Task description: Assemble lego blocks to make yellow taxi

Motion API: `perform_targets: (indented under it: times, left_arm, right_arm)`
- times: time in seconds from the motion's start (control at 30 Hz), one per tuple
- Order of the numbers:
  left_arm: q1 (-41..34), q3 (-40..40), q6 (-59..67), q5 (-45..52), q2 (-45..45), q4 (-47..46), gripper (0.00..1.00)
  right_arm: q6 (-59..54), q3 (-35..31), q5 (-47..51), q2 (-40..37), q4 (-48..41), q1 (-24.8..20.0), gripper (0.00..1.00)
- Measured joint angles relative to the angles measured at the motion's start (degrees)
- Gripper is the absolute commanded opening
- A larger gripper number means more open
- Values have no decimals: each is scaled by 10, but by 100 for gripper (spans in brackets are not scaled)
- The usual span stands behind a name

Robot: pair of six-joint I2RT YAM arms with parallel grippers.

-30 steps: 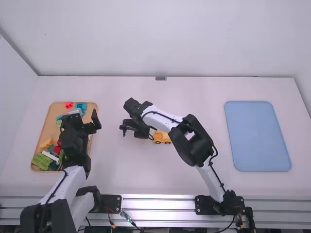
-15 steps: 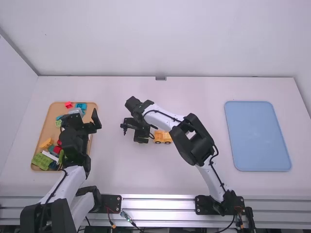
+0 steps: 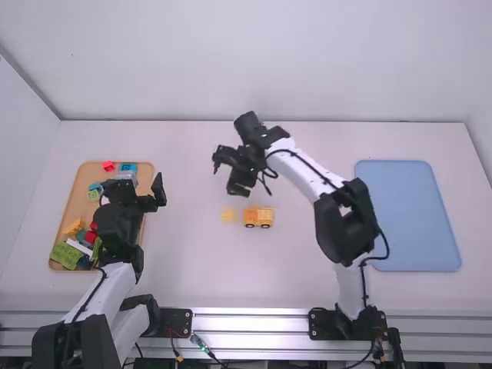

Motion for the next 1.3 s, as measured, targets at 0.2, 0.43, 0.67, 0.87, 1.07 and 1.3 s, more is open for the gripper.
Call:
perform_targets:
  times: [0.2, 0.43, 0.67, 0.87, 1.07, 1.3]
  left_arm:
    - [0, 13, 65, 133, 3, -75, 99]
    - [-11, 172, 208, 260, 74, -388, 99]
    - [-120, 375, 437, 242, 186, -683, 99]
    - [-239, 524, 591, 144, 326, -854, 99]
    - [-300, 574, 718, 83, 433, -892, 99]
    - [-327, 566, 746, 52, 466, -841, 99]
  right_arm:
    - [-2, -114, -31, -96, 83, -98, 99]
    - [-3, -299, -115, -166, 231, -198, 98]
    - [-5, -425, -222, -215, 359, -294, 99]
    - [-8, -483, -320, -215, 382, -347, 99]
    - [-60, -497, -426, -215, 339, -380, 99]
    - [-119, -499, -503, -215, 320, -406, 99]
